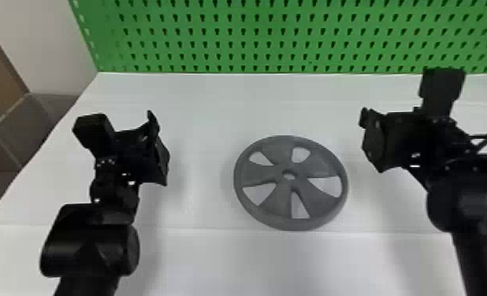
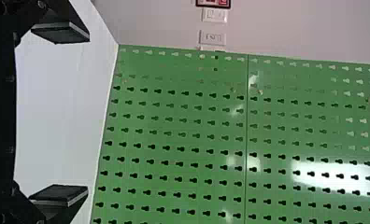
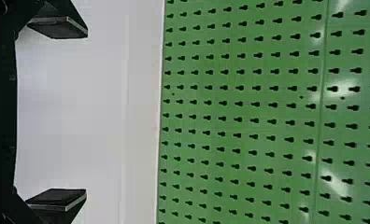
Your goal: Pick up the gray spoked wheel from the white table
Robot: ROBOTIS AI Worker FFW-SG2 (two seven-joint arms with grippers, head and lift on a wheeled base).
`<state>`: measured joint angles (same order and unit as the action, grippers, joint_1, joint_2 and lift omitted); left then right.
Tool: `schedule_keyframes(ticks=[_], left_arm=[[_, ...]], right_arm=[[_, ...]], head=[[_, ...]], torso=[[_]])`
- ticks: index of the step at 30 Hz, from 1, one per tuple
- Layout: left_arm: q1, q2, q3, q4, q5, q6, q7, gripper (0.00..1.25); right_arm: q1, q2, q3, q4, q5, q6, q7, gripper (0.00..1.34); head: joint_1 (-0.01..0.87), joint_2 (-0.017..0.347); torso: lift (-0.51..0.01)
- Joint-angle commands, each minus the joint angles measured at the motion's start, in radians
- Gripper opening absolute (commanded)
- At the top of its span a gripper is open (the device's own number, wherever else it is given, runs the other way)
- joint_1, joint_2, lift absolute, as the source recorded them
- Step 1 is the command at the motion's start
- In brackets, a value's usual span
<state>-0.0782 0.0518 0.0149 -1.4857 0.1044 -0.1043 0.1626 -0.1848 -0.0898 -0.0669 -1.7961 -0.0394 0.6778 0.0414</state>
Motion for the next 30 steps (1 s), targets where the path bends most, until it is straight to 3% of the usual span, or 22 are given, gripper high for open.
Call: schedule_keyframes(ticks=[1,13,23,30], left_arm=[[0.0,0.0,0.0,0.001,0.001,0.003,-0.008,1.11],[-0.003,0.0,0.004,0.001,0.003,0.014,-0.031,1.11],[-0.008,0.003,0.005,-0.001,-0.006,0.034,-0.052,1.1],[-0.012,0.008,-0.003,-0.005,-0.022,0.038,-0.061,1.1]], right_arm=[[-0.073,-0.025,0.021,-0.006,-0.045,0.203,0.0,1.24],[-0.283,-0.073,0.099,0.049,-0.093,0.611,0.0,1.24],[-0.461,-0.096,0.107,0.216,-0.195,0.829,0.0,1.24],[-0.553,-0.107,0.127,0.322,-0.212,0.894,0.0,1.24]], head=[[0.778,0.072],[0.778,0.072],[0.778,0.072],[0.778,0.072]], torso=[[-0.097],[-0.097],[-0.097],[-0.097]])
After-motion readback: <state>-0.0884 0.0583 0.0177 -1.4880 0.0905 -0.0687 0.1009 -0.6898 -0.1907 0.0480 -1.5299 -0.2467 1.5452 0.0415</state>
